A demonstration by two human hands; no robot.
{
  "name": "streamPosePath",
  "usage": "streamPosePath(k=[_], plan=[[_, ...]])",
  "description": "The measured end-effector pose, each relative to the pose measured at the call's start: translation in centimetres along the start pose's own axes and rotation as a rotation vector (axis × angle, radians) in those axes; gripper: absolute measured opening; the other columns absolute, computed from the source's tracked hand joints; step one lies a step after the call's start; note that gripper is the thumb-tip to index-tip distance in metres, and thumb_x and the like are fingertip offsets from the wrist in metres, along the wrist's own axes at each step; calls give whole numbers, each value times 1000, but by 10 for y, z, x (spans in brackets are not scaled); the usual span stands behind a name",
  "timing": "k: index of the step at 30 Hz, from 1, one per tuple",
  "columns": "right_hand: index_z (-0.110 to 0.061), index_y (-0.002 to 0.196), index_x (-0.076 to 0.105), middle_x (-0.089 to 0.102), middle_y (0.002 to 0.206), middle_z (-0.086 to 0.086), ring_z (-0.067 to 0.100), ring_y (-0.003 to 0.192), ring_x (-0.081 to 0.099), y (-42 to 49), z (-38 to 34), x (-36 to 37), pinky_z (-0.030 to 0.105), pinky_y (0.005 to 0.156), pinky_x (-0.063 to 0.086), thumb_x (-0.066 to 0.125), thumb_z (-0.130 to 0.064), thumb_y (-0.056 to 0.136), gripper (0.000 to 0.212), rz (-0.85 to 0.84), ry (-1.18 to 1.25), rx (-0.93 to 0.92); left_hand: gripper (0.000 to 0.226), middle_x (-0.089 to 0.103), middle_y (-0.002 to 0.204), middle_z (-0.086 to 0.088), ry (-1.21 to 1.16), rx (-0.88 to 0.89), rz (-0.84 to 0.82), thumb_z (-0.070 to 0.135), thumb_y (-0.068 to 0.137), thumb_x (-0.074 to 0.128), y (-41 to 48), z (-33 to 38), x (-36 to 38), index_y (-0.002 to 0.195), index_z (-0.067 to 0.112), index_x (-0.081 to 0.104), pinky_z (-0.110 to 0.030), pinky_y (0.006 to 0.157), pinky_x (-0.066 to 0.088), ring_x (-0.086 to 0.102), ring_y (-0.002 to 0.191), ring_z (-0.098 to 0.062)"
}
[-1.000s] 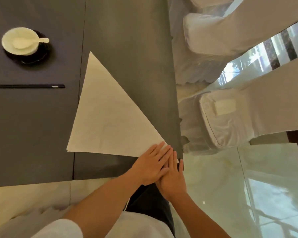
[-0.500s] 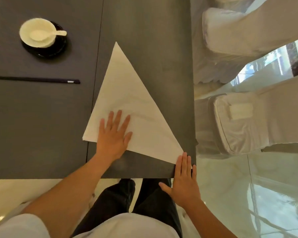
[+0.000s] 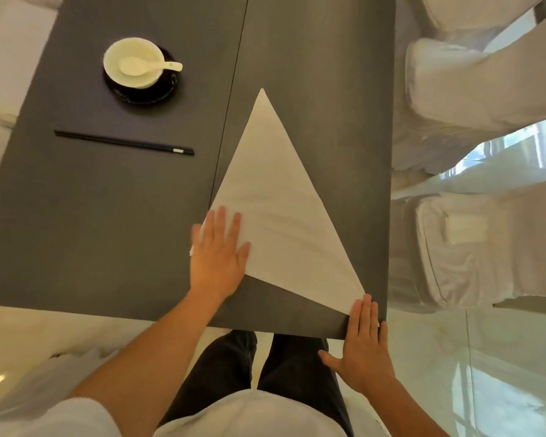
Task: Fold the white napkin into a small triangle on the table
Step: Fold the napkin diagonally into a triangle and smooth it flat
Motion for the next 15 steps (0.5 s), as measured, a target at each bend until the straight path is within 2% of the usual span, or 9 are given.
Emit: streamPosePath(k=[3, 5, 7, 9, 10, 12, 15], plan=[[-8, 145, -36, -39, 157, 14, 35, 146, -29, -3, -3, -9, 54, 121, -1, 43, -89, 71, 135, -56, 3, 20, 72, -6, 170, -7, -11, -85, -52, 60, 99, -5, 6, -15, -10, 159, 20, -11, -55, 125, 3, -8, 155, -35], [-7, 149, -28, -32, 160, 16, 37, 149, -22, -3, -10, -21, 58, 119, -1, 44, -87, 74, 131, -111, -29, 52, 75, -10, 169, -9, -25, -116, -57, 61, 98, -2, 6, -4, -14, 158, 17, -14, -56, 124, -1, -11, 154, -37], [-10, 156, -2, -10, 165, 16, 40, 152, -7, -1, -20, -43, 62, 118, 2, 40, -82, 80, 113, -131, -73, 91, 78, -7, 169, -14, -35, -110, -50, 60, 99, 8, 6, 5, -17, 159, 13, -8, -57, 123, 0, -8, 154, -39], [-17, 152, 24, 14, 165, 13, 40, 152, 2, 9, -33, -76, 63, 118, 6, 33, -73, 89, 84, -30, -80, 93, 78, -1, 168, -17, -24, -57, -14, 58, 101, 16, 5, 12, -18, 159, 9, 1, -57, 123, 4, -1, 155, -40], [-19, 151, 28, 19, 164, 11, 38, 152, 3, 17, -41, -93, 61, 120, 5, 30, -66, 93, 74, 54, -54, 46, 77, 2, 168, -19, -27, -41, 0, 56, 101, 18, 5, 17, -18, 159, 7, 4, -57, 123, 6, 2, 155, -40], [-19, 154, 28, 20, 165, 7, 31, 154, 0, 35, -66, -120, 52, 122, 2, 28, -53, 101, 63, 192, 31, -191, 77, 4, 168, -20, -67, -48, -4, 53, 102, 22, 5, 25, -16, 159, 4, 7, -56, 125, 8, 3, 155, -38], [-17, 157, 18, 11, 167, 5, 25, 154, -5, 69, -118, -142, 48, 125, 2, 25, -41, 106, 58, 185, -18, -720, 75, 5, 168, -19, -109, -86, -3, 48, 103, 26, 5, 27, -9, 158, 1, 8, -52, 126, 5, 1, 156, -34]])
Point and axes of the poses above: each hand's wrist, its own y-axis towards the middle knuckle, its own x-axis out of the palm, z = x × y, the point moved 1 cm from there along y, towards the middle knuckle
